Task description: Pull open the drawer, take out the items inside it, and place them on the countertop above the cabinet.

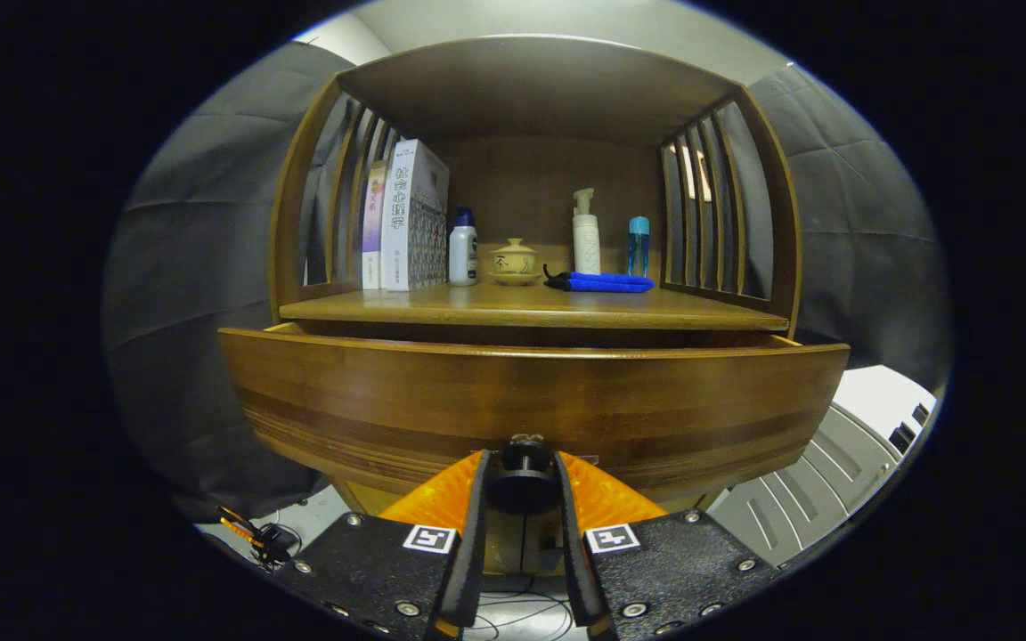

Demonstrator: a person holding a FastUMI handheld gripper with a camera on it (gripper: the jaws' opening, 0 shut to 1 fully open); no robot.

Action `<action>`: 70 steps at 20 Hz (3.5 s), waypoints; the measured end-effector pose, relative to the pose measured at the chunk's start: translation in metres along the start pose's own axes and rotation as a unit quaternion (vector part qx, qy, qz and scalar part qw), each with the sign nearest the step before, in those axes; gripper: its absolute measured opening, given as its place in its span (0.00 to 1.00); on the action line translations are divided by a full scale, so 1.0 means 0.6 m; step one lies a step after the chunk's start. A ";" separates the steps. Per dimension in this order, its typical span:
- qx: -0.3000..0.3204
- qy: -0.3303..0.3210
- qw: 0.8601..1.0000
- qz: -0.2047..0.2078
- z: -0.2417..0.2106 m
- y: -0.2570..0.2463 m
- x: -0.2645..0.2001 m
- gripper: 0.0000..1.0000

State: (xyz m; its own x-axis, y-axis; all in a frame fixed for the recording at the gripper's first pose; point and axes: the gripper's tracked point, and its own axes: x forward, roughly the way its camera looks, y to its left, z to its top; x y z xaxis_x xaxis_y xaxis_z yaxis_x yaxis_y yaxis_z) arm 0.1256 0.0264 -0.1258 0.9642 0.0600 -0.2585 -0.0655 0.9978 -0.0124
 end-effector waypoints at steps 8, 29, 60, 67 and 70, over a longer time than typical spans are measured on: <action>-0.003 0.001 1.000 0.000 -0.026 0.003 -0.081 0.39; 0.008 -0.049 0.999 0.006 0.031 0.017 -0.151 0.57; 0.039 0.273 0.960 -0.046 0.033 0.026 0.080 0.81; 0.074 0.312 0.946 -0.047 -0.003 0.008 0.090 0.47; 0.067 0.315 0.946 -0.044 -0.007 0.001 0.091 0.27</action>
State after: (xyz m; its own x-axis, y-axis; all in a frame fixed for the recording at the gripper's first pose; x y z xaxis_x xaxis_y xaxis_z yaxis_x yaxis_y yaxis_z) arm 0.1772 0.0303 -0.1439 0.6163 -0.0110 -0.7874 0.0823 0.9953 0.0505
